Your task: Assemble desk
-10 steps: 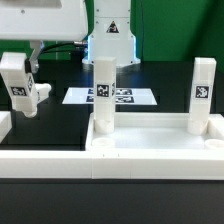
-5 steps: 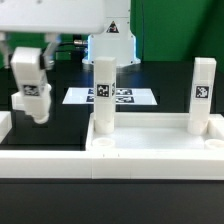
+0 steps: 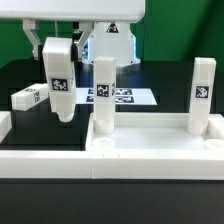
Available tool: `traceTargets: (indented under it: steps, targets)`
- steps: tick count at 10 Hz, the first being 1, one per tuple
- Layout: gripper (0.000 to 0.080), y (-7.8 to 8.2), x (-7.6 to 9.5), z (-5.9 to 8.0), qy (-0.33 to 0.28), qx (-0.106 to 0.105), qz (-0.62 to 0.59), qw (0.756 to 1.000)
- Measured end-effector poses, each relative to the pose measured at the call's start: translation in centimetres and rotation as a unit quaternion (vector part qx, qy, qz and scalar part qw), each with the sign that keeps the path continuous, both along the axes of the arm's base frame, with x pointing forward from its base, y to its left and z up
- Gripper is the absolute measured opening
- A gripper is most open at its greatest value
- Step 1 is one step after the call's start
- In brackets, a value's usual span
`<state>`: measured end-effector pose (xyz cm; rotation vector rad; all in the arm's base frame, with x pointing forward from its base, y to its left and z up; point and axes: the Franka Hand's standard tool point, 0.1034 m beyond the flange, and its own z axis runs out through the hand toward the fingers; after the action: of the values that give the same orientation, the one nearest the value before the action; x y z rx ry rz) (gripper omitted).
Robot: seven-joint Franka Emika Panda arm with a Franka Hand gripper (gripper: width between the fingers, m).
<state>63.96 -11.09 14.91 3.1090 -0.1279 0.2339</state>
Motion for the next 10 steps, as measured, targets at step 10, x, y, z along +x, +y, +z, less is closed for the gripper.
traceTargets:
  steps: [10]
  targets:
    - [0.029,13.4,1.7,0.6,-0.049,0.031,-0.085,0.995]
